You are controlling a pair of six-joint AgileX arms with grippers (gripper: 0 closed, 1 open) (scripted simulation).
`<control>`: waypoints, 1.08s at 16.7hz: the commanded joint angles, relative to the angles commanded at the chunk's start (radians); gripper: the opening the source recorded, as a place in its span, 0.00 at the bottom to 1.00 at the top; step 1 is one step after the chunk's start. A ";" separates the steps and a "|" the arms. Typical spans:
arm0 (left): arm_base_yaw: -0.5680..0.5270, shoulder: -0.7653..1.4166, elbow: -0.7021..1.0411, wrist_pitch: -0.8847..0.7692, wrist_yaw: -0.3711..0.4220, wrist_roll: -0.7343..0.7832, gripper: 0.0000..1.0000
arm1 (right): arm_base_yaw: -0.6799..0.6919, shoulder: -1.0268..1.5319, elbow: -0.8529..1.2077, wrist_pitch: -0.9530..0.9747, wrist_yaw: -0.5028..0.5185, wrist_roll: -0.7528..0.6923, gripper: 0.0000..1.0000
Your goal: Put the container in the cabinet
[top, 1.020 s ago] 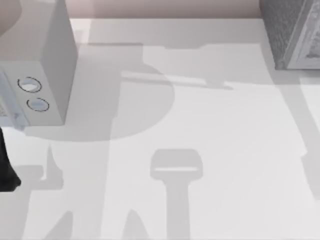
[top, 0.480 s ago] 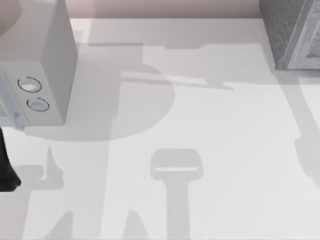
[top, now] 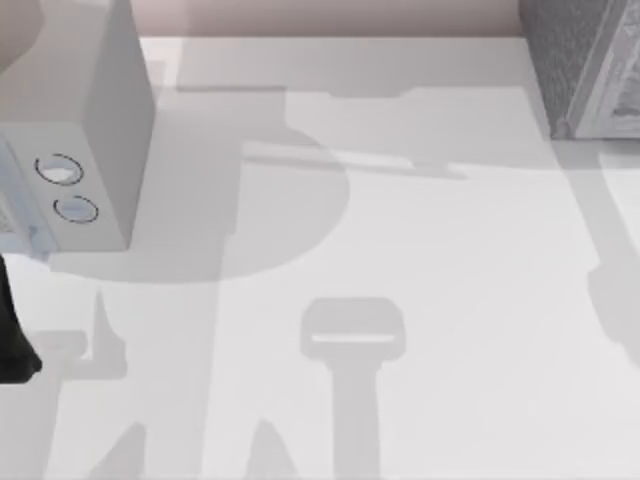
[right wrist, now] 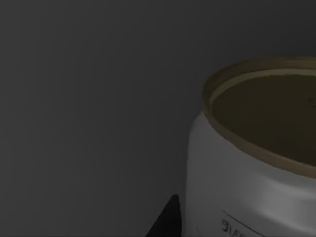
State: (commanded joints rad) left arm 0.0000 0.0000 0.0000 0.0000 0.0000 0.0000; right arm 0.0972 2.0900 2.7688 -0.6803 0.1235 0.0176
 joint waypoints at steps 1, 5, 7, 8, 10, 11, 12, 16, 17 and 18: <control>0.000 0.000 0.000 0.000 0.000 0.000 1.00 | 0.000 0.000 0.000 0.000 0.000 0.000 0.08; 0.000 0.000 0.000 0.000 0.000 0.000 1.00 | 0.000 0.000 0.000 0.000 0.000 0.000 0.38; 0.000 0.000 0.000 0.000 0.000 0.000 1.00 | 0.000 0.000 0.000 0.000 0.000 0.000 0.53; 0.000 0.000 0.000 0.000 0.000 0.000 1.00 | 0.000 0.000 0.000 0.000 0.000 0.000 0.60; 0.000 0.000 0.000 0.000 0.000 0.000 1.00 | 0.000 0.000 0.000 0.000 0.000 0.000 0.75; 0.000 0.000 0.000 0.000 0.000 0.000 1.00 | 0.000 0.000 0.000 0.000 0.000 0.000 0.83; 0.000 0.000 0.000 0.000 0.000 0.000 1.00 | 0.000 0.000 0.000 0.000 0.000 0.000 0.90; 0.000 0.000 0.000 0.000 0.000 0.000 1.00 | 0.000 0.000 0.000 0.000 0.000 0.000 1.00; 0.000 0.000 0.000 0.000 0.000 0.000 1.00 | 0.000 0.000 0.000 0.000 0.000 0.000 1.00; 0.000 0.000 0.000 0.000 0.000 0.000 1.00 | 0.000 0.000 0.000 0.000 0.000 0.000 1.00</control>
State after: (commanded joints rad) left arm 0.0000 0.0000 0.0000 0.0000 0.0000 0.0000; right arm 0.0972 2.0900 2.7688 -0.6803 0.1235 0.0176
